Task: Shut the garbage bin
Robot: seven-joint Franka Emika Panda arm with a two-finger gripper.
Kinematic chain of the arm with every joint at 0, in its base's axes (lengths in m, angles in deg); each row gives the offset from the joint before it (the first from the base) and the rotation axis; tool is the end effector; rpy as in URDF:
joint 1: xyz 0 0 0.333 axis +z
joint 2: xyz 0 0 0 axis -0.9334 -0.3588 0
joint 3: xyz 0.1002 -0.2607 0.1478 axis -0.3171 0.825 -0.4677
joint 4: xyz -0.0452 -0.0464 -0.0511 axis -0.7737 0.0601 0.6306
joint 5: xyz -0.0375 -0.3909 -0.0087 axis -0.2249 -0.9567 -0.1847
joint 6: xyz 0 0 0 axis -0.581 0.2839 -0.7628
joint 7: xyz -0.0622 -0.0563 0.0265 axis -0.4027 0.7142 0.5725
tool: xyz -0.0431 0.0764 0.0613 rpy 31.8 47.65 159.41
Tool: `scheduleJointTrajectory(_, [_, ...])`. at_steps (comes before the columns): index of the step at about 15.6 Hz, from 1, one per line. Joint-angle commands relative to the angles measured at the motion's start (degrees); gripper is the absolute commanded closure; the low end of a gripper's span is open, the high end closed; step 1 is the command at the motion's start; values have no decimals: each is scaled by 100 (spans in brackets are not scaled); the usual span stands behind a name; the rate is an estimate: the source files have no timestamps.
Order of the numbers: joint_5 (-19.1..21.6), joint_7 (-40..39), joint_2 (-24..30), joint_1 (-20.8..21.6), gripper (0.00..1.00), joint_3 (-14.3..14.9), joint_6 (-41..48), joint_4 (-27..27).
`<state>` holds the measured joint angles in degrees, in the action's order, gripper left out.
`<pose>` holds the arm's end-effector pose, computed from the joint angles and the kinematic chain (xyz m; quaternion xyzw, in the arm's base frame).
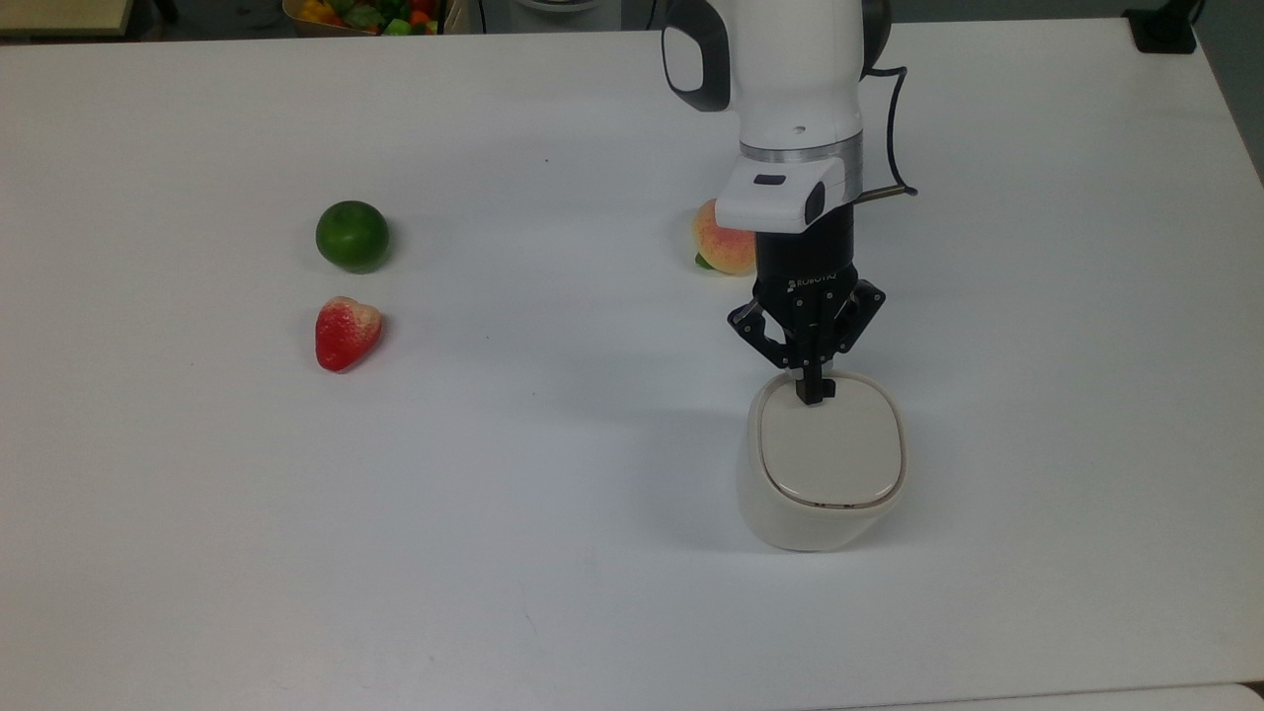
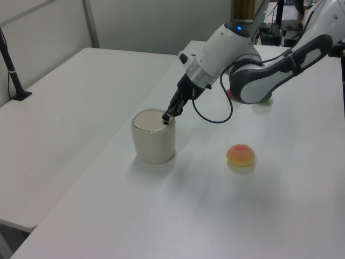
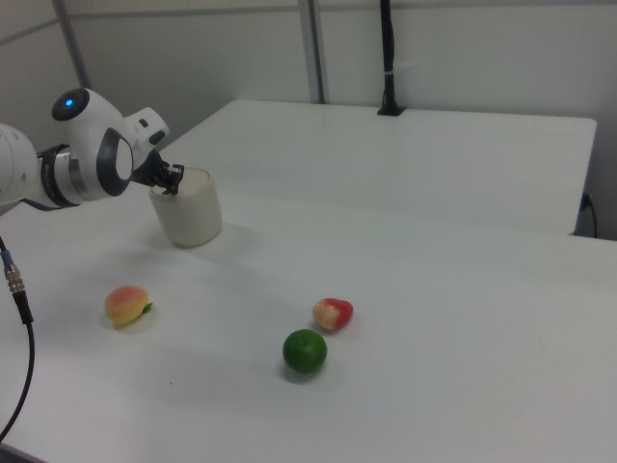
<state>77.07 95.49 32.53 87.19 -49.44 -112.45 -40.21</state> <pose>0.6807 0.2764 0.4114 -0.9295 -0.1726 -0.3239 0.0359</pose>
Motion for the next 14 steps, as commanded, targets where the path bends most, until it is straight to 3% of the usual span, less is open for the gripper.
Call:
scheduleJointTrajectory(1, [-100,56,75,-11,100,-29,153,-336])
scheduleJointTrajectory(9, [6,521,549,-151,100,-82,468,-309])
scheduleJointTrajectory(14, [216,531,1111,-257,99,-117,1557,-327])
